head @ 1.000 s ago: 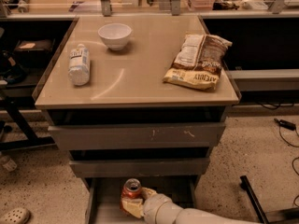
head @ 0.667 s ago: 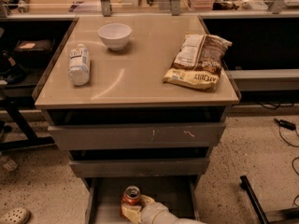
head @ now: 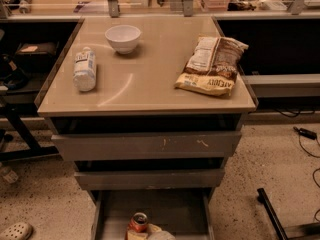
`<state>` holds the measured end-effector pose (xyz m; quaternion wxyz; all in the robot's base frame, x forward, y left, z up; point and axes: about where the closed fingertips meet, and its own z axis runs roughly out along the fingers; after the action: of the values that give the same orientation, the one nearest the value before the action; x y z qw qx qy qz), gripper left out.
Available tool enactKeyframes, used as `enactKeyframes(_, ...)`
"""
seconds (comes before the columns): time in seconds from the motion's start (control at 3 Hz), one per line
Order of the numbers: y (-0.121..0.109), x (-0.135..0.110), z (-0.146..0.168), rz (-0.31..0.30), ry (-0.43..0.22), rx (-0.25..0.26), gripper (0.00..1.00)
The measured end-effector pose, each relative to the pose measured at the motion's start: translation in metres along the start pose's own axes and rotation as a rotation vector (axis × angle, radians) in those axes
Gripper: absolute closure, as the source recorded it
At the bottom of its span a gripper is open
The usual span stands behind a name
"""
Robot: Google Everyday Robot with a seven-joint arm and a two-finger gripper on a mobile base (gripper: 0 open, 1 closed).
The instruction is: Place coke can into bottom drawer
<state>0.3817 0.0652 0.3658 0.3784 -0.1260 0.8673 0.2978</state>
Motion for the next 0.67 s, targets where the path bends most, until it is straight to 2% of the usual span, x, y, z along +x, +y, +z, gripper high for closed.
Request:
enactKeyframes(0.33,-0.001,0.013,0.009,0.009,0.027,0.006,1.0)
enactKeyframes(0.67,-0.023,0.041,0.039,-0.003,0.038,0.073,1.0)
